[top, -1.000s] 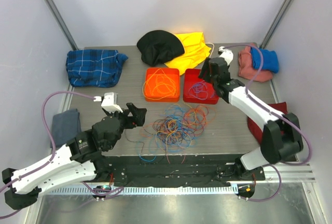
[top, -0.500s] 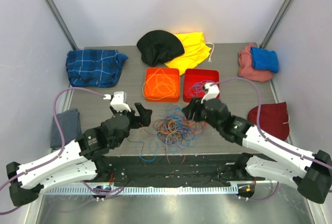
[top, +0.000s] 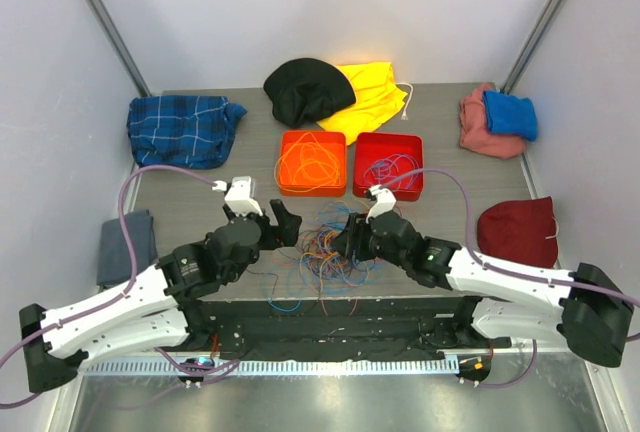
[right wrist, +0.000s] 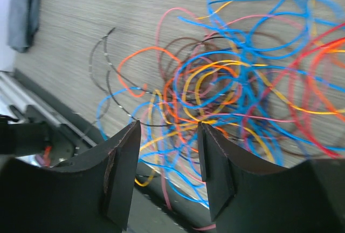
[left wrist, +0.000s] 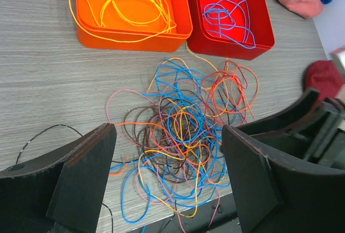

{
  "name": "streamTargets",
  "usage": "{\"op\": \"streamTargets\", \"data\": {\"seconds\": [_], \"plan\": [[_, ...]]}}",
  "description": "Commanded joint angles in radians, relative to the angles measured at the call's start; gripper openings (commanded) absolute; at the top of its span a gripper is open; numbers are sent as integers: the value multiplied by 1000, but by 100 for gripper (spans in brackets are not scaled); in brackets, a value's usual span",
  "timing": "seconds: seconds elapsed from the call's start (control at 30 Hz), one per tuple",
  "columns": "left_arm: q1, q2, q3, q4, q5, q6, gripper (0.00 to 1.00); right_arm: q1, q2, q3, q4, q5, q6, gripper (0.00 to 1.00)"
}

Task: Untangle the cables

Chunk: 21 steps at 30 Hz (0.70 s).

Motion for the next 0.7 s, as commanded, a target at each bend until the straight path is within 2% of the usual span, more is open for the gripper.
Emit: {"op": "streamTargets", "data": {"seconds": [0.0,0.3,0.4,0.53,0.67], "plan": [[4,-25,-6,25,2,-24,84,4,51,-19,200,-98,124,54],[3,-74,-28,5,-1,-35,84,3,62,-14,193,-84,155,54],[4,-91,-40,2,-2,-39,84,7,30,-5,116,-14,133,54],[4,-98,-57,9,-10,-45,84,10,13,35,-77,140,54,52],[3,-80,-60,22,-4,-47,84,10,74,43,-87,169,17,52]]}}
